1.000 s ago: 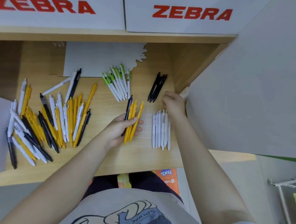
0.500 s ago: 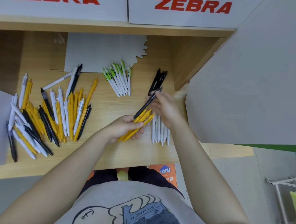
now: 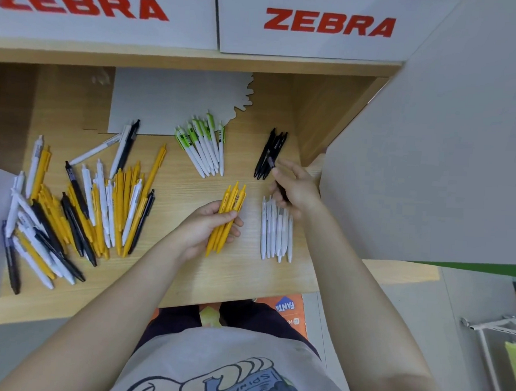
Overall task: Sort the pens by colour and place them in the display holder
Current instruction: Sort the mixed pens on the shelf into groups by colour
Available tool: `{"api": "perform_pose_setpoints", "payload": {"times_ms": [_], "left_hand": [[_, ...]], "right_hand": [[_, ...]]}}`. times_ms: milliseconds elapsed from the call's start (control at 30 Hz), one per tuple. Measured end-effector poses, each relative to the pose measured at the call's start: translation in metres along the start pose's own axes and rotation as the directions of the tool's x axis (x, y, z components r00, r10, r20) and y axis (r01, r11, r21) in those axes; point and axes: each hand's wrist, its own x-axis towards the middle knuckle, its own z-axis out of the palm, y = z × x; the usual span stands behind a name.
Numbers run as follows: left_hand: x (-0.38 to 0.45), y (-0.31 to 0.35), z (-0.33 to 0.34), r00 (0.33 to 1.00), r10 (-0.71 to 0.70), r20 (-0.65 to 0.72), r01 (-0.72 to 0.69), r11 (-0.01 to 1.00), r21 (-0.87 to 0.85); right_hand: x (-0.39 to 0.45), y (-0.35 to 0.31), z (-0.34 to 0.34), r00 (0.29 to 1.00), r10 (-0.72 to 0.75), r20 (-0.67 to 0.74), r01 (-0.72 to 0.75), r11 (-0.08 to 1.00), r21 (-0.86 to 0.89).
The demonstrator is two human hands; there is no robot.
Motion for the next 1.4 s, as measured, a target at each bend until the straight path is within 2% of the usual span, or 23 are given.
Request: {"api": "perform_pose_setpoints", "payload": {"times_ms": [67,133,267,367,567,733,800,900,1000,1067,1133,1400], "left_hand": [[0.001,0.003,0.001,1.0,0.004,-0.011,-0.004,1.0,-0.007],[0.001,0.004,0.001,1.0,0.002,-0.022,-0.003,1.0,-0.015],[0.002,0.006,0.003,0.999,-0.006,-0.032,0.005,1.0,-0.018],[0.003,0.004,0.003,0.999,-0.011,-0.031,0.01,1.0,-0.03],[0.0,-0.002,0.001,0.999,-0.017,-0.04,0.015,0.999,-0.049],[-0.005,-0.007,-0.005,0.998,-0.014,-0.064,0.011,0.999,-0.047],[-0.006,-0.009,-0.01,0.997,-0.014,-0.077,0.01,0.999,-0.051],[-0.009,-0.012,-0.018,0.996,-0.021,-0.088,0.016,0.998,-0.058],[-0.011,-0.016,-0.024,0.994,-0.032,-0.104,0.025,0.998,-0.064],[-0.011,-0.018,-0.026,0.993,-0.04,-0.111,0.032,0.997,-0.075],[-0.012,-0.019,-0.028,0.993,-0.048,-0.11,0.038,0.995,-0.087],[-0.013,-0.018,-0.027,0.994,-0.031,-0.101,0.02,0.994,-0.111]], "right_hand": [[0.009,0.0,0.002,0.999,-0.022,-0.04,0.017,0.992,-0.124],[0.013,0.002,0.004,0.999,-0.018,-0.041,0.013,0.992,-0.127],[0.008,0.005,0.004,1.0,0.017,0.018,-0.021,0.966,0.259],[0.001,0.015,0.0,1.0,-0.019,0.023,0.011,0.952,0.306],[-0.01,0.023,0.002,0.982,-0.189,0.007,0.188,0.977,0.1],[-0.001,0.026,0.006,0.928,-0.371,-0.033,0.352,0.903,-0.247],[0.01,0.03,0.007,0.901,-0.434,-0.016,0.395,0.832,-0.389],[0.031,0.038,0.007,0.83,-0.557,0.033,0.435,0.609,-0.663],[0.049,0.043,0.007,0.839,-0.536,0.099,0.364,0.416,-0.833],[0.056,0.047,0.008,0.859,-0.495,0.128,0.32,0.326,-0.89],[0.061,0.048,0.009,0.864,-0.487,0.131,0.297,0.28,-0.913],[0.074,0.044,0.016,0.853,-0.487,0.186,0.354,0.279,-0.893]]}}
